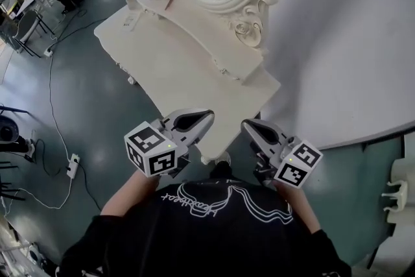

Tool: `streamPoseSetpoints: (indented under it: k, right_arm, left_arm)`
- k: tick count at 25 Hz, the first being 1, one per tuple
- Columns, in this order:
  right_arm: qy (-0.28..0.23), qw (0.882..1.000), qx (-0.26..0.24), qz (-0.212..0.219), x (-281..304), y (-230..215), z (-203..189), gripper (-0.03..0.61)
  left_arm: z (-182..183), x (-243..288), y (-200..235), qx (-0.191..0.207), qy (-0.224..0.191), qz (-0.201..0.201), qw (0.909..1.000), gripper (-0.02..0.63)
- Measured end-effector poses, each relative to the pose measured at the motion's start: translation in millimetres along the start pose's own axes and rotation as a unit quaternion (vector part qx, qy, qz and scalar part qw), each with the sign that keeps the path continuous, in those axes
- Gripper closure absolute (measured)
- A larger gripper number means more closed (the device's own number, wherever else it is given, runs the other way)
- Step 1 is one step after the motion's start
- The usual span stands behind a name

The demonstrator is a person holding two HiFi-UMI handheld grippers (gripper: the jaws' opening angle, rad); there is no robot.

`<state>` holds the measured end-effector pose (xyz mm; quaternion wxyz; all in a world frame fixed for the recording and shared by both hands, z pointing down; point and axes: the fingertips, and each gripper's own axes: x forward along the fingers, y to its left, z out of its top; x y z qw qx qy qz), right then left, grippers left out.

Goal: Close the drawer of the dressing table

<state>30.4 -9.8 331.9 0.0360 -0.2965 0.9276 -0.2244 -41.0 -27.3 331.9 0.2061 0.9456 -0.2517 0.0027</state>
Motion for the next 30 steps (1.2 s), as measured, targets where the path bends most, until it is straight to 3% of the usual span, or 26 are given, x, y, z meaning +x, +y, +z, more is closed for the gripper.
streamPoseSetpoints:
  k: [10, 17, 30]
  right_arm:
    - [0.009, 0.999, -0.048, 0.001, -0.1, 26.6, -8.4, 0.574]
    - [0.005, 0.999, -0.042, 0.003, -2.2, 42.4, -14.1, 0.574]
    - [0.001, 0.999, -0.037, 0.005, -14.5, 58.0, -25.0, 0.574]
  left_arm:
    - [-1.1, -24.1, -19.9, 0.010, -0.006, 0.001, 0.9999, 0.609]
    - [-7.2, -39.2, -27.6, 0.048, 0.005, 0.034, 0.9983, 0.609]
    - [-22.8, -49.2, -43.0, 0.047, 0.011, 0.041, 0.9980, 0.609]
